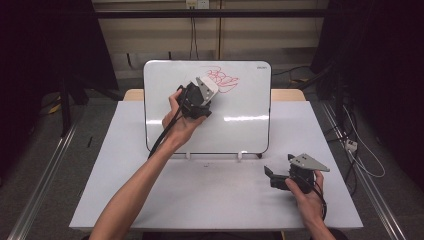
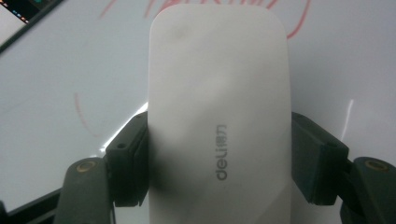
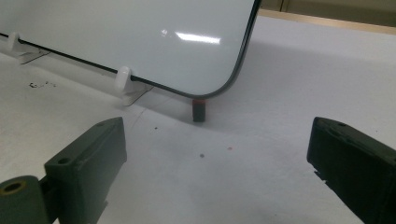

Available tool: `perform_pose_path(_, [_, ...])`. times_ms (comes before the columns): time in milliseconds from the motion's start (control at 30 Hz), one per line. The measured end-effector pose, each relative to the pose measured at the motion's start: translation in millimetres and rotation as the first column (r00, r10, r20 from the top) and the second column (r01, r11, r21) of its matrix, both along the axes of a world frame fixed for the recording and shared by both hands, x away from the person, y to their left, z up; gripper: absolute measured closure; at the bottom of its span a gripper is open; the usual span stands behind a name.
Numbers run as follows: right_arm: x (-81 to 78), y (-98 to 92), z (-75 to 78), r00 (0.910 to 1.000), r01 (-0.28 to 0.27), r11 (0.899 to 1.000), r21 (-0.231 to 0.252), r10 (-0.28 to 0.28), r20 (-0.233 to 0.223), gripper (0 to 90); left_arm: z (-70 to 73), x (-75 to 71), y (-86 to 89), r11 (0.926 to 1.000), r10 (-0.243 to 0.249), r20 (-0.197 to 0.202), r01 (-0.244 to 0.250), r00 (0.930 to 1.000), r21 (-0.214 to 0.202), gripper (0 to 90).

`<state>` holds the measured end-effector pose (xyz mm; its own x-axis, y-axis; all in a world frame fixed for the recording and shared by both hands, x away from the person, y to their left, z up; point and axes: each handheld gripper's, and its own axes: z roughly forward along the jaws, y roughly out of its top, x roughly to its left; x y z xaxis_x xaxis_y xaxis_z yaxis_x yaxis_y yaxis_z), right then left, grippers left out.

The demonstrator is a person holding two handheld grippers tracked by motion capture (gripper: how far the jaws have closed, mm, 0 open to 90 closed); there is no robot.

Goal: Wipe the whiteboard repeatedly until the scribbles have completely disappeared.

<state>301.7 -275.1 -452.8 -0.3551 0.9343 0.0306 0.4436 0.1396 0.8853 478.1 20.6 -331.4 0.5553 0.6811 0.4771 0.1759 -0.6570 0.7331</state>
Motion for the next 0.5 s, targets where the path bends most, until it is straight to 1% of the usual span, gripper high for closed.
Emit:
perform_pose_path(33, [0.0, 0.3, 0.1, 1.0000, -0.002, 1.000, -0.001, 0.002, 0.000, 4.4, -2.0, -2.1, -1.8, 0.9998, -0.010, 0.005, 0.010, 0.9999, 0.014, 31.0])
perform_pose_path(67, [-0.1, 0.5, 0.2, 1.0000, -0.002, 1.000, -0.002, 0.002, 0.001, 4.4, -4.3, -4.2, -3.6, 0.9998, -0.014, 0.009, 0.014, 0.9999, 0.014, 30.9])
perform_pose_path(200, [-0.8, 1.1, 0.7, 1.0000, -0.002, 1.000, -0.004, 0.002, 0.006, 4.4, -11.4, -12.5, -8.9, 0.9977, -0.046, 0.013, 0.046, 0.9988, 0.050, 30.9])
perform_pose_path(233, [-1.0, 1.0, 0.8, 1.0000, -0.002, 1.000, -0.004, 0.002, 0.006, 4.4, -12.7, -13.8, -9.5, 0.9977, -0.050, 0.020, 0.049, 0.9986, 0.048, 30.9])
perform_pose_path(267, [-1.2, 1.1, 1.0, 1.0000, 0.000, 1.000, -0.004, 0.000, 0.006, 4.4, -11.8, -14.4, -8.4, 0.9974, -0.051, 0.013, 0.051, 0.9986, 0.052, 30.9])
perform_pose_path(333, [-1.4, 0.8, 1.2, 1.0000, 0.001, 1.000, -0.005, -0.001, 0.008, 4.4, -10.6, -13.0, -7.7, 0.9976, -0.055, 0.005, 0.055, 0.9985, 0.044, 31.0])
perform_pose_path(367, [-1.3, 0.6, 1.0, 1.0000, 0.001, 1.000, -0.005, -0.001, 0.009, 4.4, -10.1, -12.6, -7.7, 0.9973, -0.056, 0.000, 0.056, 0.9984, 0.049, 31.0])
perform_pose_path(467, [-1.7, -0.1, 1.0, 1.0000, 0.004, 1.000, -0.005, -0.003, 0.009, 4.4, -8.3, -10.9, -6.3, 0.9979, -0.052, -0.012, 0.053, 0.9986, 0.039, 31.0])
perform_pose_path(500, [-2.2, -0.3, 1.2, 0.9999, 0.005, 1.000, -0.005, -0.005, 0.011, 4.4, -6.8, -9.4, -4.3, 0.9981, -0.048, -0.010, 0.048, 0.9988, 0.038, 31.0])
